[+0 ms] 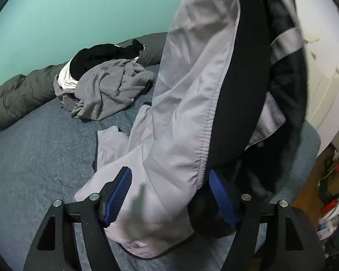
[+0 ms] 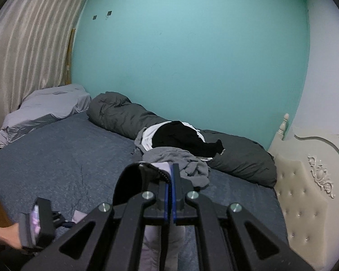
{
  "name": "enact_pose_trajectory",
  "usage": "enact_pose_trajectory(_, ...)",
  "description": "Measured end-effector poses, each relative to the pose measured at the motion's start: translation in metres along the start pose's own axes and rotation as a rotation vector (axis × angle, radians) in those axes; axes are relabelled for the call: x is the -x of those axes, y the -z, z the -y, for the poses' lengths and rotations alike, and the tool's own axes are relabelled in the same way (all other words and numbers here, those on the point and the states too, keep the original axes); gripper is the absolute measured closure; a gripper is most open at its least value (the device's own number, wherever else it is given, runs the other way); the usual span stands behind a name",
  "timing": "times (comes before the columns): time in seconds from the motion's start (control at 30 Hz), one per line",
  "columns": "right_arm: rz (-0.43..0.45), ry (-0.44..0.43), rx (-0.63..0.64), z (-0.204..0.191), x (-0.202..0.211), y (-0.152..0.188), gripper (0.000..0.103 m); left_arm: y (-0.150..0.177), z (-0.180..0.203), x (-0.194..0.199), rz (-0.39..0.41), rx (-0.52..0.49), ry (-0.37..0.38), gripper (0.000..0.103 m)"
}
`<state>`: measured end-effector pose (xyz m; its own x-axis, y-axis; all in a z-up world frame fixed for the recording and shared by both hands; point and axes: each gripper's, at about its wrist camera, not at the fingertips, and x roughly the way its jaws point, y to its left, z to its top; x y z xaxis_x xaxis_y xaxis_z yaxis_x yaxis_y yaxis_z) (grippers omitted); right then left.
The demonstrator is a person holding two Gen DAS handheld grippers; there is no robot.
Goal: Fold clothes
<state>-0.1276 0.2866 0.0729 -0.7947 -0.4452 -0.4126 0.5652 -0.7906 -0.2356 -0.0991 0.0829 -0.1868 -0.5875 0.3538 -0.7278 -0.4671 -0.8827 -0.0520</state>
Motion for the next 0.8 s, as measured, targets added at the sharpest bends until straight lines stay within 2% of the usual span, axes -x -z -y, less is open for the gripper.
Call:
enact_pose_trajectory(0.13, 0.006, -0.013, 0.008, 0.0, -0.002, 0.003, 0.101, 0.0, -0.013, -0.024, -0.046, 0.033, 0.044, 0.031)
enact_pose_trajectory(0.17, 0.007, -0.015, 0.007, 0.0, -0.003, 0.004, 0.101, 0.001, -0.017, -0.03, -0.054, 0.052, 0.064, 0.045)
enact_pose_trajectory(0.2, 0.007, -0.015, 0.005, 0.002, -0.004, 0.005, 0.101, 0.002, -0.02, -0.035, -0.061, 0.066, 0.077, 0.067)
enact_pose_trajectory(0.23, 0.007, -0.015, 0.004, 0.004, -0.005, 0.006, 0.101, 0.004, -0.02, -0.036, -0.063, 0.061, 0.063, 0.077)
enact_pose_trajectory(0.27, 0.009, -0.018, 0.002, 0.006, -0.006, 0.007, 0.101, 0.005, -0.02, -0.037, -0.062, 0.056, 0.05, 0.093)
enact_pose_trajectory(0.3, 0.01, -0.017, -0.002, 0.008, -0.007, 0.009, 0.101, 0.005, -0.02, -0.033, -0.051, 0.053, 0.042, 0.097)
enact_pose_trajectory(0.4, 0.016, -0.007, -0.02, 0.014, -0.007, 0.013, 0.101, 0.002, -0.024, -0.018, -0.019, 0.051, 0.019, 0.101)
enact_pose_trajectory(0.5, 0.032, 0.006, -0.051, 0.023, 0.0, 0.013, 0.101, -0.009, -0.033, 0.015, 0.022, 0.048, -0.026, 0.102)
enact_pose_trajectory(0.6, 0.068, 0.021, -0.069, 0.03, 0.014, 0.008, 0.101, -0.027, -0.043, 0.059, 0.079, 0.042, -0.076, 0.102)
enact_pose_trajectory(0.8, 0.153, 0.054, -0.115, 0.051, 0.057, -0.011, 0.101, -0.074, -0.066, 0.175, 0.226, 0.081, -0.164, 0.102)
